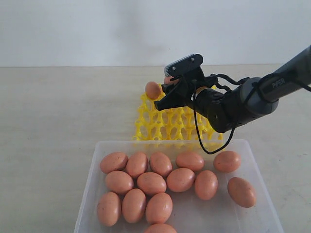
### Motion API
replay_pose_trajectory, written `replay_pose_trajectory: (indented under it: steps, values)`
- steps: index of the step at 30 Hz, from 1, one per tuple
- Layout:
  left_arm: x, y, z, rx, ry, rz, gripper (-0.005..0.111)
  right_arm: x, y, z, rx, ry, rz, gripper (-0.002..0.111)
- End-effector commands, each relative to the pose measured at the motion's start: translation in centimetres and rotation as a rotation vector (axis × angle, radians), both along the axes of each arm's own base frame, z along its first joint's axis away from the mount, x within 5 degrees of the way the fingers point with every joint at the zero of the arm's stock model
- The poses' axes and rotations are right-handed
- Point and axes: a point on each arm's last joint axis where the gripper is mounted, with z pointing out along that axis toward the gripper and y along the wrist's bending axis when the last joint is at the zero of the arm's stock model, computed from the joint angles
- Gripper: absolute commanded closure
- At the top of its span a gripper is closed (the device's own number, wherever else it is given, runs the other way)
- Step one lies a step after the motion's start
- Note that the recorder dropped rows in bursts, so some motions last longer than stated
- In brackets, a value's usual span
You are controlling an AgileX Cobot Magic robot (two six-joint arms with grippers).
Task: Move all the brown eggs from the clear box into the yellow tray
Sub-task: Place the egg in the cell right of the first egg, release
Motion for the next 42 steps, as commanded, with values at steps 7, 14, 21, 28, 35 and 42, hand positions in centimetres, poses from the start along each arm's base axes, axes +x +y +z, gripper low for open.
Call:
replay_pose_trajectory:
  steps: [7, 14, 21, 28, 35, 42]
  values:
    - [-0.01, -0.05, -0.11, 0.001, 0.000, -0.009, 0.103, 0.17, -0.24, -0.54, -0.005, 0.000, -0.005, 0.078]
    - [-0.01, -0.05, -0.11, 0.001, 0.000, -0.009, 0.103, 0.19, -0.25, -0.48, -0.009, -0.008, -0.005, 0.069]
    - [-0.01, -0.05, -0.11, 0.001, 0.000, -0.009, 0.103, 0.16, -0.26, -0.60, -0.023, 0.002, -0.001, 0.069]
    - [-0.01, -0.05, -0.11, 0.001, 0.000, -0.009, 0.103, 0.16, -0.26, -0.60, -0.029, 0.000, 0.001, 0.061]
    - [-0.01, -0.05, -0.11, 0.001, 0.000, -0.009, 0.103, 0.12, -0.27, -0.64, -0.049, 0.007, 0.007, 0.058]
    - [-0.01, -0.05, -0.11, 0.001, 0.000, -0.009, 0.103, 0.18, -0.26, -0.45, -0.043, -0.014, 0.006, 0.058]
